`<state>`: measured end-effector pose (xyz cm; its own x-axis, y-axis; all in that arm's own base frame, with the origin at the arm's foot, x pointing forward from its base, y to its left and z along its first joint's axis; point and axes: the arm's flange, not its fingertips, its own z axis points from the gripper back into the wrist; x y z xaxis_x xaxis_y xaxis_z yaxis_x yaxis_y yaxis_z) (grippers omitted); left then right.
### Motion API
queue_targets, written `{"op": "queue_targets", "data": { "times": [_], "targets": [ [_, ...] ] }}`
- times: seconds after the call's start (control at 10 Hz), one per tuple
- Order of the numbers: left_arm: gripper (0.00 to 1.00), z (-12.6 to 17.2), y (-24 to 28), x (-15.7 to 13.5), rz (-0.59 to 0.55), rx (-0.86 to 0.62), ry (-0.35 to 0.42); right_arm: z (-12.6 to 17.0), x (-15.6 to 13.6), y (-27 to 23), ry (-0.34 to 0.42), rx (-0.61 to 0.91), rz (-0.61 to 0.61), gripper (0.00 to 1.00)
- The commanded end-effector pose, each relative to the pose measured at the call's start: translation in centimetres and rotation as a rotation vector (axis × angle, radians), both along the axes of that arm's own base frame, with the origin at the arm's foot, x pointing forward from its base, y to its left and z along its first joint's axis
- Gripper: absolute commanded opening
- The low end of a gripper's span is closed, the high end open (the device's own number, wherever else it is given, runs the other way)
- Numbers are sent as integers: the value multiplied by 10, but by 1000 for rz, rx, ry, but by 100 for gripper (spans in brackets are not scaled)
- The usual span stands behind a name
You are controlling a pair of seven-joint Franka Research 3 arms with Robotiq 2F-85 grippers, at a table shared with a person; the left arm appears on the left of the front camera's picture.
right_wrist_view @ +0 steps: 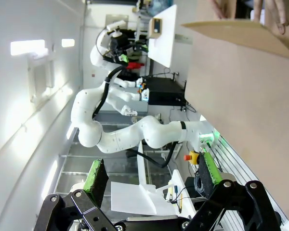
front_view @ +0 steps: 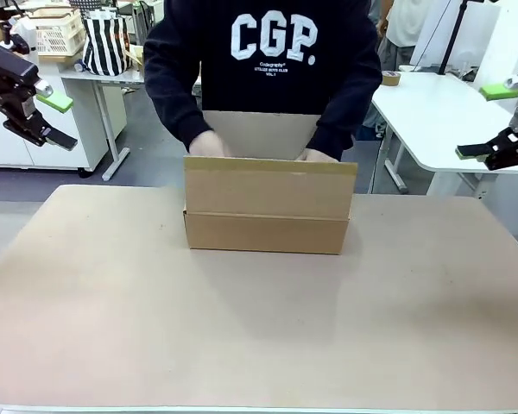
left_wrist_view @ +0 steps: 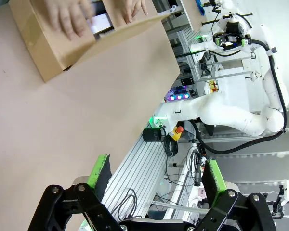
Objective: Pack the gift set into the box.
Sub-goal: Press and hold the closed box until the human finishes sealing it.
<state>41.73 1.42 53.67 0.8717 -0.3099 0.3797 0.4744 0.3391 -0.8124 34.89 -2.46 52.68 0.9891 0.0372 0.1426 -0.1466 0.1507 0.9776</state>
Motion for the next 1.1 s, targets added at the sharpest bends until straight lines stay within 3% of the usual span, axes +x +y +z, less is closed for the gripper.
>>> {"op": "queue_targets", "data": {
  "times": [0.0,1.0],
  "targets": [
    [100,0,1,-1,5,11,4,3,0,0,7,1,-1,100],
    [100,0,1,-1,5,11,4,3,0,0,7,1,-1,100]
  ]
}}
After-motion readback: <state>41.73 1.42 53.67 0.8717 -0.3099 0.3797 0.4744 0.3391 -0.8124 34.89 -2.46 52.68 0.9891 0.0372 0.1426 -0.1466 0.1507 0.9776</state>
